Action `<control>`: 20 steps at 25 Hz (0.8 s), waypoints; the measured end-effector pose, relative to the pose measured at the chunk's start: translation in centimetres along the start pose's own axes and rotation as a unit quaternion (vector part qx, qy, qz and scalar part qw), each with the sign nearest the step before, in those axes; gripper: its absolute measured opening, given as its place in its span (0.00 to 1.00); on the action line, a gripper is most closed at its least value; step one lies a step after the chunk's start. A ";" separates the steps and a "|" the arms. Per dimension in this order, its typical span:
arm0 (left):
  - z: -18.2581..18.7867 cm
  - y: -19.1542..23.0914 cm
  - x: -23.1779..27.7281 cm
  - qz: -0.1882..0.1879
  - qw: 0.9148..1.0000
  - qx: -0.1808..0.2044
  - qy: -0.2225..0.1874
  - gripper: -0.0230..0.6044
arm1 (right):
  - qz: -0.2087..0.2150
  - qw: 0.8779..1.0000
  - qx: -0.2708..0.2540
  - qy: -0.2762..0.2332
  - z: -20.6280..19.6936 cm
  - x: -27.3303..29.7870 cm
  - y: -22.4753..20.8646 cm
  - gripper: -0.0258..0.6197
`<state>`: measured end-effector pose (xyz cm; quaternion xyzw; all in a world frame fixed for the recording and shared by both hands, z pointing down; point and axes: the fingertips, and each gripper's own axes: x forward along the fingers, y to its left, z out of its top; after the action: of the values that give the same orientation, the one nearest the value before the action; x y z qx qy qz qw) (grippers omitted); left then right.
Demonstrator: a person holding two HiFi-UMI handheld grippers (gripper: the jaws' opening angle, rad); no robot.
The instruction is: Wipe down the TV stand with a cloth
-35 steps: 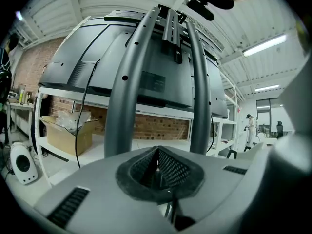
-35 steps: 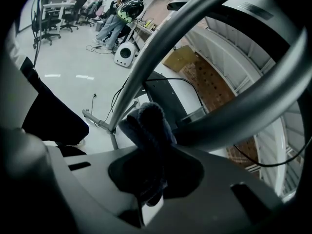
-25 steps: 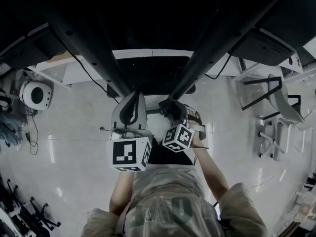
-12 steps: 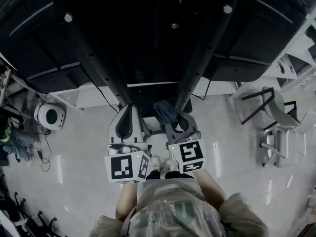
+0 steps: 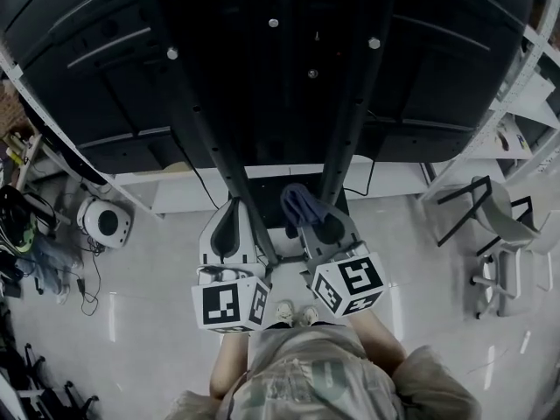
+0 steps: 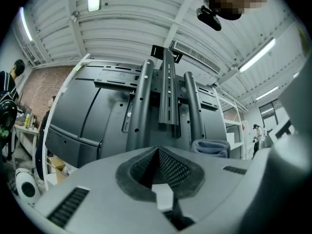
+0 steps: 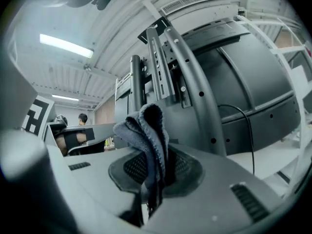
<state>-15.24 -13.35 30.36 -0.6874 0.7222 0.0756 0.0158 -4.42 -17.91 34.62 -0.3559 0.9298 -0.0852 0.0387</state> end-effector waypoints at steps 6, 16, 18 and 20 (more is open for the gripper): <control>2.3 0.4 -0.4 0.007 1.000 0.019 -0.010 0.06 | 0.000 0.992 -0.117 -0.051 7.1 0.9 2.2 0.13; 6.1 1.4 -2.0 0.025 0.998 0.039 -0.049 0.06 | -0.094 0.863 -0.468 -0.162 27.7 5.0 11.0 0.13; 6.1 1.6 -2.2 0.026 0.998 0.041 -0.049 0.06 | -0.113 0.832 -0.517 -0.167 29.9 6.4 12.3 0.13; 6.0 2.0 -2.5 0.031 0.998 0.042 -0.047 0.06 | -0.129 0.799 -0.563 -0.167 31.5 7.7 13.6 0.13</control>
<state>-17.63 -9.99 24.90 -0.6592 0.7440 0.0775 0.0761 -14.88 -17.17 1.05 -0.4399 0.7387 0.5101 -0.0251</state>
